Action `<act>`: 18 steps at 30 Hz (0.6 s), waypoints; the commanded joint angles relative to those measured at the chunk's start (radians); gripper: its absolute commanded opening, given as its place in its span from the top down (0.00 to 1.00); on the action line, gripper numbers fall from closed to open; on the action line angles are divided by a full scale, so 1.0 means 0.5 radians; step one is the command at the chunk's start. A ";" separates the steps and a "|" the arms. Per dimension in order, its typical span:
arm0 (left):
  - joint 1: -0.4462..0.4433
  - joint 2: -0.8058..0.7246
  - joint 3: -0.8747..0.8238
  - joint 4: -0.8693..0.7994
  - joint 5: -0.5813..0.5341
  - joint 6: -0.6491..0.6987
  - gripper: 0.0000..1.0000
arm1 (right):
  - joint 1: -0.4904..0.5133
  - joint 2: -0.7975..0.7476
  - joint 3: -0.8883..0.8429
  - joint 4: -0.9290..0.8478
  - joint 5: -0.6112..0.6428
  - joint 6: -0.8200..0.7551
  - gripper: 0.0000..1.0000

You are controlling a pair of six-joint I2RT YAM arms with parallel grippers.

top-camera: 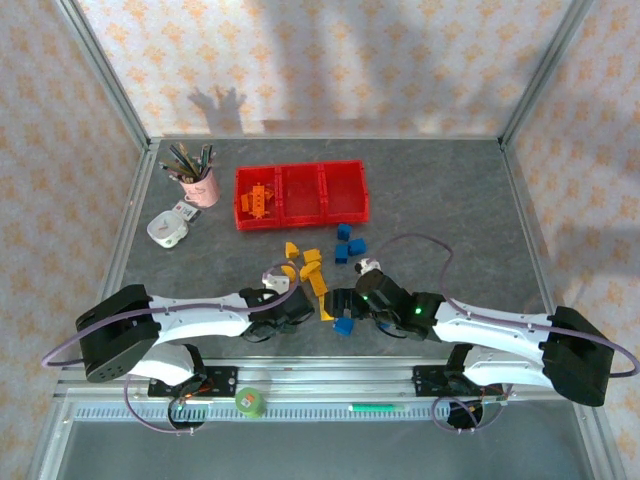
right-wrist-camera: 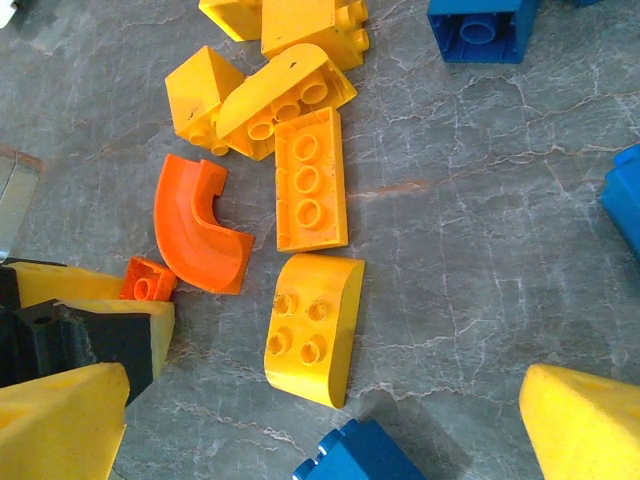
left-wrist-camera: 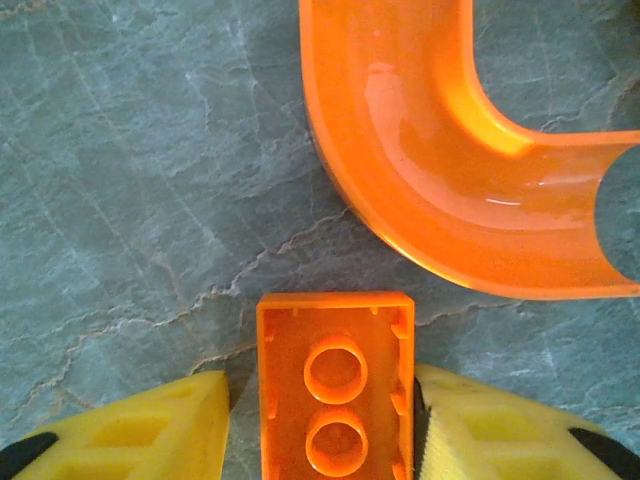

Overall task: Sort the legos into containers by color
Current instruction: Pick up the lego from the middle-left of the table.

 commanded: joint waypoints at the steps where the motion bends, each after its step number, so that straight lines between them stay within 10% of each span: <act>1: -0.012 0.031 0.018 -0.008 -0.075 -0.037 0.59 | 0.010 -0.015 -0.023 0.027 0.068 0.009 0.00; 18: 0.020 -0.294 0.157 -0.345 -0.413 -0.066 0.66 | -0.013 -0.001 0.167 0.002 0.049 -0.023 0.00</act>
